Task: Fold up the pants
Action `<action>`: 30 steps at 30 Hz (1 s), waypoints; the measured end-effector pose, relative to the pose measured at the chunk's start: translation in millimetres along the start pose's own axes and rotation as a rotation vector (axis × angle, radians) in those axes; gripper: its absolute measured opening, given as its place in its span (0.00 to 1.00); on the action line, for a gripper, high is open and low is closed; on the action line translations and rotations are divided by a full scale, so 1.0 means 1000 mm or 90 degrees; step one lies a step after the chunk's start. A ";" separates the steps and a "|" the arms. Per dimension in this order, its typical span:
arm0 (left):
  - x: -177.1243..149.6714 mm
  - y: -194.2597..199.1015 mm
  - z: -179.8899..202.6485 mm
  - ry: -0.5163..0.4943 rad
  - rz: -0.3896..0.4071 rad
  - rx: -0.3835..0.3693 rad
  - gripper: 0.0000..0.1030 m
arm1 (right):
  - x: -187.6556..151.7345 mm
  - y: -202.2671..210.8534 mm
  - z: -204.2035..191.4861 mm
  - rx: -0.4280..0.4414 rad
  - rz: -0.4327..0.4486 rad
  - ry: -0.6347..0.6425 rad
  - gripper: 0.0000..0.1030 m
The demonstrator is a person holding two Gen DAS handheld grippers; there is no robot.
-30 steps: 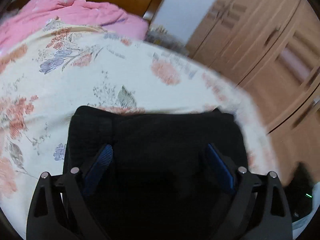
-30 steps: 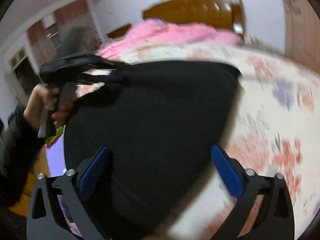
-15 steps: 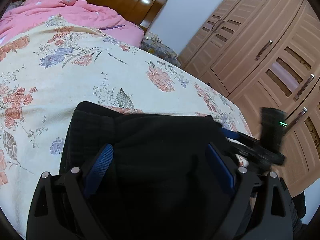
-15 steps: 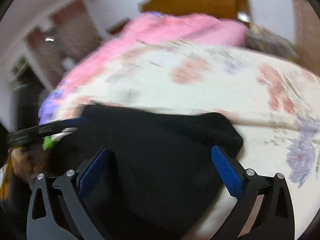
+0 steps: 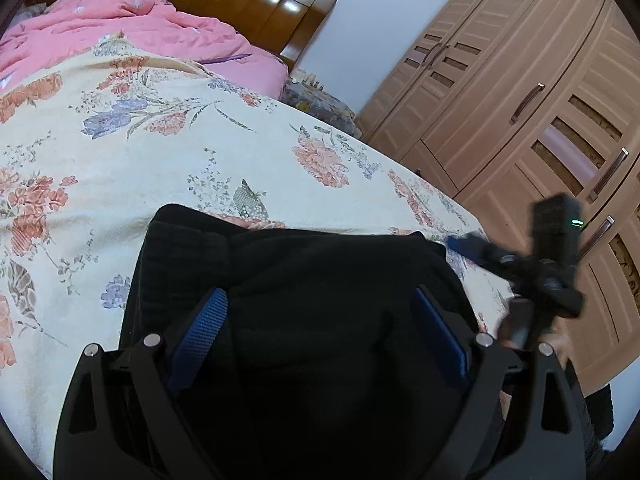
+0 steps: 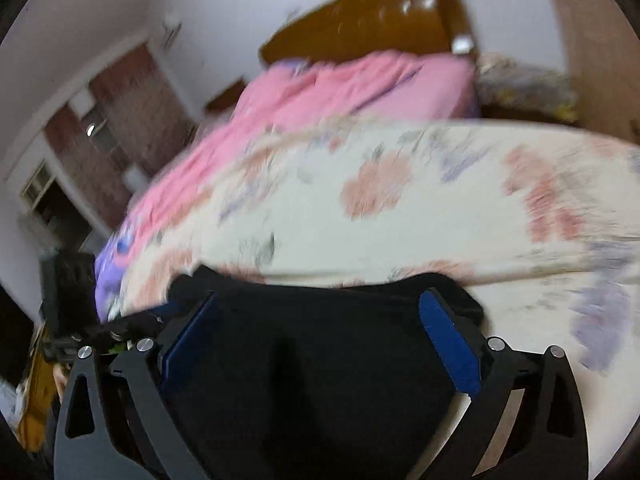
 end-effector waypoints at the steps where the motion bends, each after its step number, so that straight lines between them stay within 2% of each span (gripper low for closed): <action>1: 0.001 0.002 0.001 0.008 -0.003 0.000 0.90 | -0.001 0.011 -0.006 0.017 0.011 0.001 0.94; 3: 0.010 0.015 0.008 0.030 0.001 -0.013 0.90 | -0.011 0.025 -0.027 0.040 0.006 0.026 0.94; 5: 0.021 0.027 0.016 0.022 0.023 -0.019 0.92 | -0.031 0.039 -0.049 0.042 -0.001 0.082 0.95; 6: 0.030 0.032 0.021 0.005 0.039 -0.008 0.98 | -0.039 0.044 -0.056 0.047 -0.005 0.105 0.95; 7: 0.035 0.030 0.023 -0.006 0.043 0.009 0.98 | -0.049 0.045 -0.062 0.051 -0.012 0.123 0.95; 8: 0.040 0.025 0.022 -0.015 0.038 0.032 0.98 | -0.061 0.044 -0.067 0.048 -0.029 0.137 0.95; 10: 0.041 -0.004 0.011 -0.013 -0.015 0.050 0.98 | -0.079 0.038 -0.069 0.031 -0.056 0.155 0.95; 12: 0.039 -0.026 -0.003 -0.029 -0.032 0.096 0.98 | -0.098 0.023 -0.062 -0.006 -0.093 0.169 0.95; 13: 0.038 -0.031 -0.009 -0.020 -0.040 0.098 0.98 | -0.105 0.015 -0.057 -0.033 -0.103 0.188 0.96; 15: 0.045 -0.027 -0.017 0.014 -0.014 0.091 0.98 | -0.110 0.015 -0.053 -0.025 -0.073 0.197 0.96; 17: 0.043 -0.030 -0.023 0.030 -0.020 0.085 0.98 | -0.110 0.014 -0.051 -0.021 -0.071 0.187 0.96; 22: 0.041 -0.030 -0.021 0.018 -0.015 0.098 0.98 | -0.110 0.015 -0.050 -0.028 -0.060 0.193 0.96; 26: 0.040 -0.031 -0.016 -0.003 -0.016 0.128 0.98 | -0.107 0.032 -0.063 -0.107 -0.046 0.192 0.96; 28: 0.040 -0.031 -0.015 -0.009 -0.013 0.137 0.98 | -0.115 0.041 -0.076 -0.109 -0.030 0.215 0.96; 30: 0.039 -0.030 -0.015 -0.010 -0.008 0.145 0.98 | -0.133 0.043 -0.080 -0.137 -0.030 0.231 0.96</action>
Point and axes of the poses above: each gripper's, at about its wrist camera, not at the fingertips, and y roughly against the way its jaws point, z to its right, x to its top, the point moved 5 cm from there along -y, roughly the way its jaws point, and after that the axes turned 1 degree about z, right-handed, at the moved point
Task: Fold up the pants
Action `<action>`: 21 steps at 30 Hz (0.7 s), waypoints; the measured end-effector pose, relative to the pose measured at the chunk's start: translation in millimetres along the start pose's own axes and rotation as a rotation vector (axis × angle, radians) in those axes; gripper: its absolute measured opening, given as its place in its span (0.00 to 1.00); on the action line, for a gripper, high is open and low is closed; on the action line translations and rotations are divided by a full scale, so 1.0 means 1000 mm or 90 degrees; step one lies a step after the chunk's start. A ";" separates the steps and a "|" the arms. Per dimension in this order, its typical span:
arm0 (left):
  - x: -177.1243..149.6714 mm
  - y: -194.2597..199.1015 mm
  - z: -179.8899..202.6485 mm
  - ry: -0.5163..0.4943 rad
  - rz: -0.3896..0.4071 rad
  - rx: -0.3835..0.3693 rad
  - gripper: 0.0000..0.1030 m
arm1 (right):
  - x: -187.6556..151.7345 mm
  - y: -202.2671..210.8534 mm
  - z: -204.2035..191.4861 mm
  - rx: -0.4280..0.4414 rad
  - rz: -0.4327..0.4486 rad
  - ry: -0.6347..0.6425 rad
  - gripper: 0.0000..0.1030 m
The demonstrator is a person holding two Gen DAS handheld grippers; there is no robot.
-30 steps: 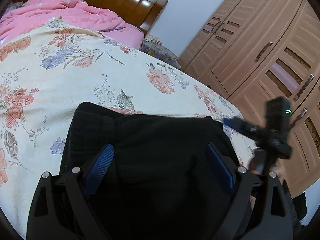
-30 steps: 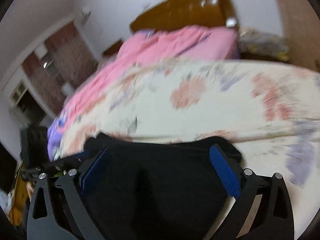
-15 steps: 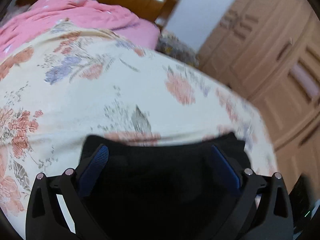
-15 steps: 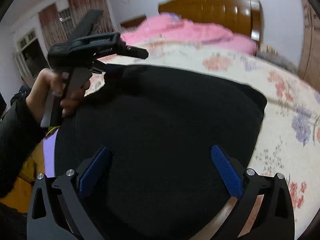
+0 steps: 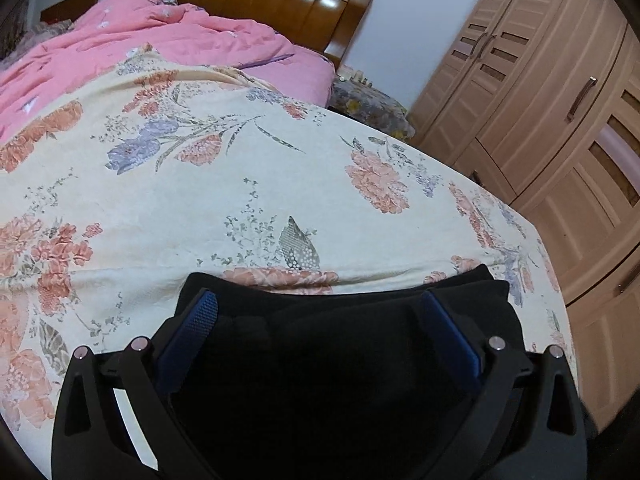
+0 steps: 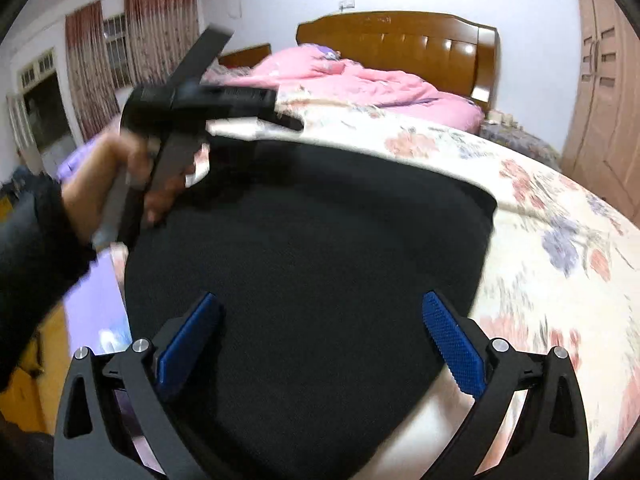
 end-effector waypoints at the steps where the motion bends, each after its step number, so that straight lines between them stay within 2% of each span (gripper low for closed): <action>1: -0.001 0.001 0.000 -0.002 0.003 0.006 0.98 | -0.005 0.002 0.000 -0.002 0.011 -0.001 0.96; 3: -0.001 0.002 0.000 -0.006 0.011 0.032 0.98 | -0.013 0.006 0.009 0.010 0.016 -0.026 0.95; 4: 0.000 0.003 -0.001 -0.001 0.014 0.047 0.98 | -0.012 0.010 0.012 -0.001 0.014 -0.031 0.95; 6: 0.001 0.003 -0.005 0.007 0.017 0.048 0.98 | -0.004 0.035 0.015 -0.068 0.068 -0.032 0.95; 7: 0.002 0.005 -0.007 0.014 0.023 0.044 0.98 | 0.001 0.048 0.015 -0.066 0.098 -0.032 0.96; 8: 0.003 0.007 -0.010 0.024 0.031 0.047 0.98 | 0.003 0.052 0.015 -0.057 0.105 -0.035 0.96; 10: 0.002 0.018 -0.013 0.038 0.047 0.079 0.97 | -0.001 0.046 0.014 -0.054 0.081 -0.031 0.96; 11: 0.001 0.029 -0.010 0.034 0.059 0.096 0.97 | -0.008 0.037 0.013 -0.071 0.057 -0.016 0.96; 12: -0.005 0.054 0.002 0.010 0.096 0.113 0.98 | -0.014 0.033 0.014 -0.078 0.046 -0.011 0.96; 14: -0.020 0.087 0.023 -0.041 0.138 0.138 0.98 | -0.023 0.031 0.020 -0.061 0.047 -0.035 0.96; 16: -0.052 0.118 0.051 -0.129 0.168 0.157 0.98 | -0.025 0.032 0.026 -0.046 0.043 -0.059 0.96; 17: -0.068 0.122 0.061 -0.164 0.165 0.163 0.98 | -0.026 0.030 0.028 -0.043 0.042 -0.063 0.96; 19: -0.103 0.113 0.074 -0.230 0.117 0.185 0.98 | -0.028 0.023 0.025 -0.043 0.038 -0.062 0.96; 21: -0.129 0.098 0.072 -0.262 0.074 0.214 0.98 | -0.033 0.021 0.021 -0.035 0.035 -0.074 0.96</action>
Point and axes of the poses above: each gripper's, at about its wrist camera, not at the fingertips, and y roughly against the way its jaws point, z to its right, x to its top, the point moved 5 cm from there along -y, roughly the way its jaws point, and after that the axes turned 1 degree about z, right-handed, at the moved point
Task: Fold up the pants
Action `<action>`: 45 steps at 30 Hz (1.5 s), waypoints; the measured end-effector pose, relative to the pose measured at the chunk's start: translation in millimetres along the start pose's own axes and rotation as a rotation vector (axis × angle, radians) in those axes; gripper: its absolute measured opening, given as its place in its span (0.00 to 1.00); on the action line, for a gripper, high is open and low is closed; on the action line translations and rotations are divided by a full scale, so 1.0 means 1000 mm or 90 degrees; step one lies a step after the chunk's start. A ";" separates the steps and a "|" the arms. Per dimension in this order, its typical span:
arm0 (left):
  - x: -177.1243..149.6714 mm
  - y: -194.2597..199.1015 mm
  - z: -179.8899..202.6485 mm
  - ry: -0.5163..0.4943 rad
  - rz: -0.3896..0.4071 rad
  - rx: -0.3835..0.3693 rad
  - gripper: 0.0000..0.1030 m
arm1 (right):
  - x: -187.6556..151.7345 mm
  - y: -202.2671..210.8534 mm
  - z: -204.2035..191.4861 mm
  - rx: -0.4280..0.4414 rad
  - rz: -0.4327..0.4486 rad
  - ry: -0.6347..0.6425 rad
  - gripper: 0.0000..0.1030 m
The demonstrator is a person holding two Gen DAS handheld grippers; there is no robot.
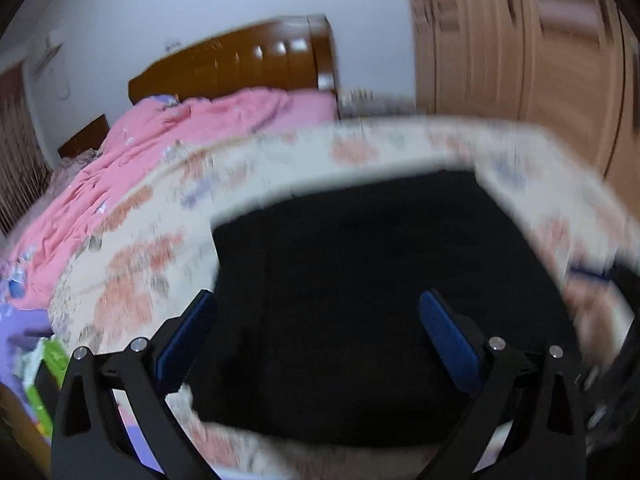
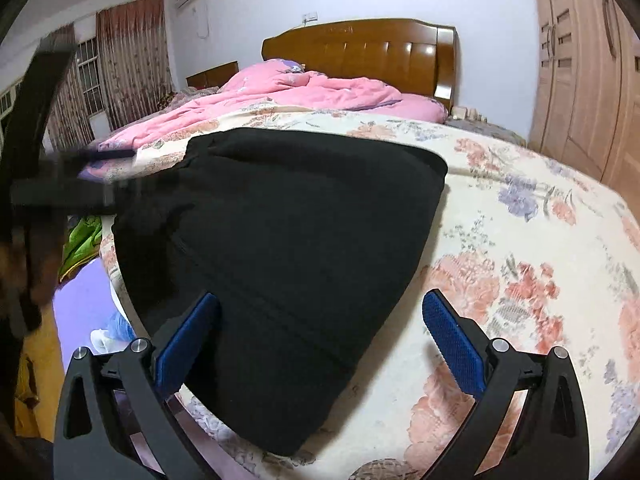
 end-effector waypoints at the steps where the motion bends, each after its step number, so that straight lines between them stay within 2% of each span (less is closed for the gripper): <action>1: -0.010 -0.005 0.002 0.000 -0.007 0.000 0.98 | -0.002 -0.001 0.001 0.006 -0.004 -0.009 0.96; 3: -0.016 -0.005 -0.002 0.031 0.016 -0.018 0.99 | -0.007 -0.005 0.002 0.014 -0.012 -0.020 0.96; 11: -0.021 -0.010 0.001 0.014 0.036 0.005 0.99 | -0.010 -0.010 0.004 0.022 -0.018 -0.027 0.96; 22: -0.022 -0.012 -0.002 0.018 0.037 -0.009 0.99 | -0.013 -0.009 0.002 0.026 -0.024 -0.024 0.96; 27: -0.020 -0.009 -0.006 0.018 0.024 -0.019 0.99 | -0.013 -0.001 0.002 0.025 -0.064 -0.014 0.96; 28: -0.019 -0.002 -0.009 0.016 0.025 -0.011 0.99 | -0.012 0.003 0.002 0.021 -0.071 -0.005 0.96; 30: -0.017 0.018 -0.015 -0.004 0.053 0.039 0.99 | -0.008 0.017 0.005 -0.005 -0.063 0.017 0.96; 31: -0.018 0.024 -0.017 -0.012 0.059 0.045 0.99 | -0.006 0.021 0.008 -0.017 -0.057 0.018 0.96; 35: -0.034 0.042 -0.022 0.010 0.062 -0.013 0.99 | -0.004 0.028 0.014 -0.028 -0.054 -0.013 0.96; 37: -0.042 0.060 -0.022 0.026 0.089 -0.036 0.99 | -0.006 0.036 0.010 -0.013 -0.043 -0.029 0.96; 39: -0.048 0.080 -0.019 0.017 0.123 -0.005 0.99 | -0.011 0.047 0.000 0.010 -0.024 -0.035 0.96; 41: -0.053 0.097 -0.014 -0.001 0.150 0.052 0.99 | -0.018 0.058 -0.010 0.000 -0.013 -0.013 0.96; 42: -0.058 0.108 -0.010 -0.003 0.165 0.105 0.99 | -0.022 0.063 -0.013 -0.011 -0.010 -0.002 0.96; 44: -0.065 0.121 -0.003 0.007 0.174 0.164 0.99 | -0.026 0.072 -0.013 -0.029 -0.004 -0.003 0.96; 45: -0.065 0.122 0.001 0.011 0.169 0.150 0.99 | -0.028 0.077 -0.012 -0.034 0.000 -0.017 0.96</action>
Point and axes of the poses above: each gripper's, at about its wrist camera, not at the fingertips, and y roughly against the way its jaws point, z to its right, x to its top, the point moved 5 cm from there along -y, roughly the way its jaws point, and after that the axes turned 1 degree about z, right-handed, at the moved point
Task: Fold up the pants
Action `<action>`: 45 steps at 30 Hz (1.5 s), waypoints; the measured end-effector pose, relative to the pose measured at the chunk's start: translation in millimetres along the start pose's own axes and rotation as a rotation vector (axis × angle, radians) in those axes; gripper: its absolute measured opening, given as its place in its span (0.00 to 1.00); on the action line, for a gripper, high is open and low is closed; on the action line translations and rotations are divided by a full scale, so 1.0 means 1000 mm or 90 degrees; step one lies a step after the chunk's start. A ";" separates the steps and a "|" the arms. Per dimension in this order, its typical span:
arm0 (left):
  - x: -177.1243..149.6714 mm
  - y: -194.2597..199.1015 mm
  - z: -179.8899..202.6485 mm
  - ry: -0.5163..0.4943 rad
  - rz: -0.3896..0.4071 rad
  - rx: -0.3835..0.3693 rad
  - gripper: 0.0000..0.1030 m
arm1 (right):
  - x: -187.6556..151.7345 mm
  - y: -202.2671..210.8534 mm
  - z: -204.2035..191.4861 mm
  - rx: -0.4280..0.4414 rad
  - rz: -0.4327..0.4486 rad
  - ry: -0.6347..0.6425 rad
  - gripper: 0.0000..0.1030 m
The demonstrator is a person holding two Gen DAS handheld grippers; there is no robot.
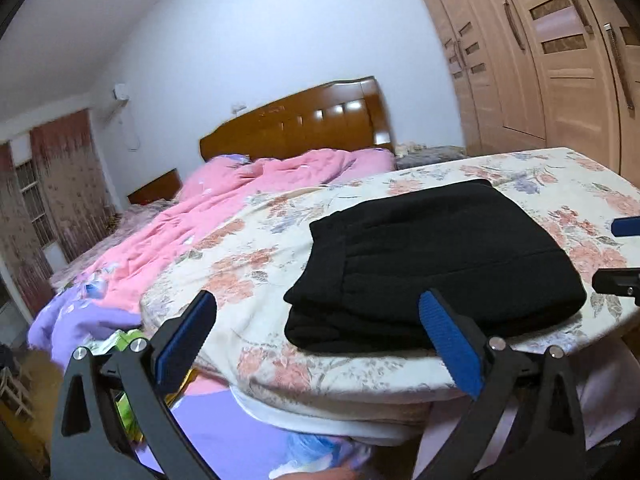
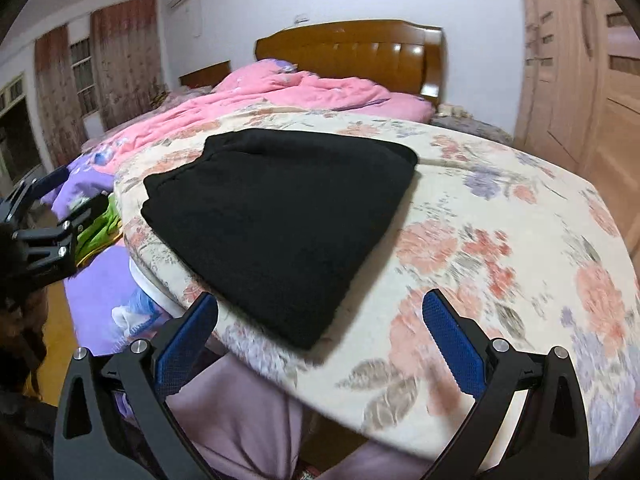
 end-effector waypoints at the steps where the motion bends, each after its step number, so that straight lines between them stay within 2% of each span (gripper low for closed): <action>1: -0.001 0.000 0.004 0.012 -0.012 -0.027 0.99 | -0.001 0.003 0.001 -0.001 0.003 -0.014 0.96; 2: -0.002 0.000 0.008 0.032 -0.024 -0.053 0.99 | -0.003 0.008 0.003 -0.009 0.007 -0.035 0.96; 4: -0.004 0.000 0.010 0.083 -0.034 -0.071 0.99 | -0.008 0.016 0.000 -0.020 0.015 -0.049 0.96; 7: -0.003 0.002 0.016 0.114 -0.036 -0.089 0.99 | -0.017 0.031 -0.012 -0.037 0.042 -0.012 0.96; 14: 0.000 0.013 0.031 0.094 -0.014 -0.089 0.99 | -0.020 0.048 -0.024 -0.042 0.088 0.027 0.96; 45: -0.004 0.010 0.032 0.101 -0.023 -0.101 0.99 | -0.021 0.046 -0.019 -0.041 0.083 0.014 0.96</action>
Point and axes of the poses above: each gripper's, at about its wrist camera, not at the fingertips, and y roughly against the way its jaws point, z to its right, x to its top, the point moved 5 cm from there along -y, roughly the way its jaws point, and after that the axes turned 1 degree about z, right-handed, at the moved point
